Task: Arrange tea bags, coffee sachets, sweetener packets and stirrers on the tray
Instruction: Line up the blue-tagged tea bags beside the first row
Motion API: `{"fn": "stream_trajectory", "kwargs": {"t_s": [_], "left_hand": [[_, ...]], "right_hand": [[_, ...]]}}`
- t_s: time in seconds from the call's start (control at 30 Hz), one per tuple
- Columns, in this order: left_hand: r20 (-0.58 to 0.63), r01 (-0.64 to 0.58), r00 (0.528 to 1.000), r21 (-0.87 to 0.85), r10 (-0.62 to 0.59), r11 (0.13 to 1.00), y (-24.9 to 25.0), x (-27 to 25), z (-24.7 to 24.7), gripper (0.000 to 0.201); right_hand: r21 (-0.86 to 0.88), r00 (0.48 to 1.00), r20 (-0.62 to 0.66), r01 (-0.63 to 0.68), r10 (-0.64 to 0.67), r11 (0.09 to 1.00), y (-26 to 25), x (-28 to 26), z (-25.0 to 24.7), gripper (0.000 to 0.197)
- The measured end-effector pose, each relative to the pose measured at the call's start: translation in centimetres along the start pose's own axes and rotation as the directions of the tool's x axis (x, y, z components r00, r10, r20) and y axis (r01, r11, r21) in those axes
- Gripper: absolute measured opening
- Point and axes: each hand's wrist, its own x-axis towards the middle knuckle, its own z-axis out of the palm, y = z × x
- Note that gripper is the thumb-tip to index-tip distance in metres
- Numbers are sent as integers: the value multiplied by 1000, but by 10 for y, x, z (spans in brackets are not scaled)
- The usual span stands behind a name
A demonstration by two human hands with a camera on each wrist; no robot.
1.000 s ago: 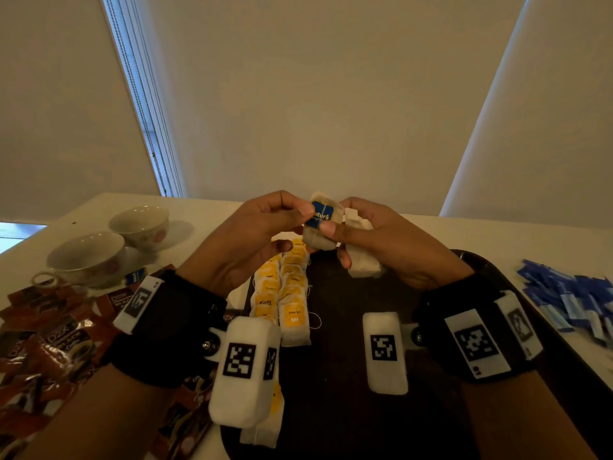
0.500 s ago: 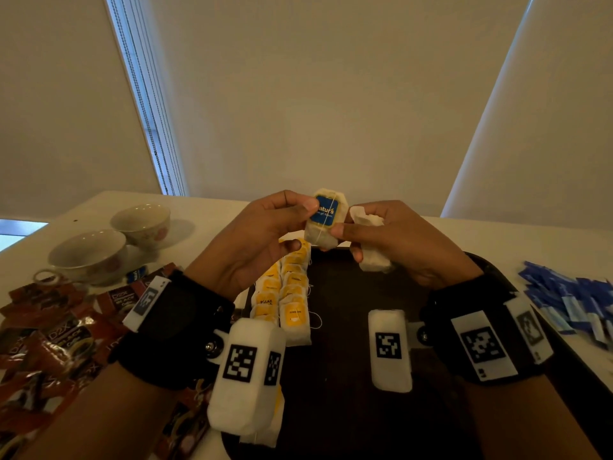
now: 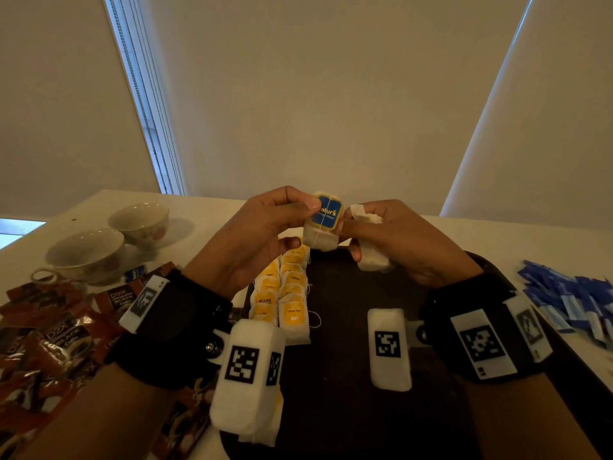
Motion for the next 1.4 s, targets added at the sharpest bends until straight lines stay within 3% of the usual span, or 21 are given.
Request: {"fn": "stream_trajectory", "kwargs": {"t_s": [0.27,0.43,0.57,0.73,0.83,0.9,1.07,1.2,1.33,1.4], "left_hand": [[-71,-63,996,-57,59,996,-4,1,6,13],[-107,-73,992,-46,68,996,-3,1,7,3],[-86,-78,993,-33,75,996,-3,-1,9,6],[-30,3,1000,232,4,973,0,-3,3,3],[-12,37,999,404,-35,914,13,-5,-12,35],[-45,14,999,417,5,909,25,-8,-23,44],[-186,-34,977,363,108,931,44,-13,-52,25],[-230,-55,962,356,145,933,50,-17,-62,11],[-225,-64,962,357,152,932,51,-19,-63,10],[-210,-70,966,360,154,930,51,-19,-63,10]], "right_hand": [[-66,999,6,34,-34,997,1,1,-1,8],[2,994,-87,59,-58,998,-6,-3,-10,17],[-39,984,-143,98,-103,994,-6,-3,-11,22],[-101,984,-173,31,-48,994,1,2,0,9],[-135,992,-125,-20,3,991,4,0,2,13],[-209,997,-51,-64,55,976,9,-4,8,15],[-475,958,204,-85,203,876,18,-11,31,21],[-401,883,336,-181,327,898,22,-10,40,21],[-418,809,330,-337,487,844,35,-4,48,15],[-435,813,276,-370,512,821,40,-1,51,15]]}}
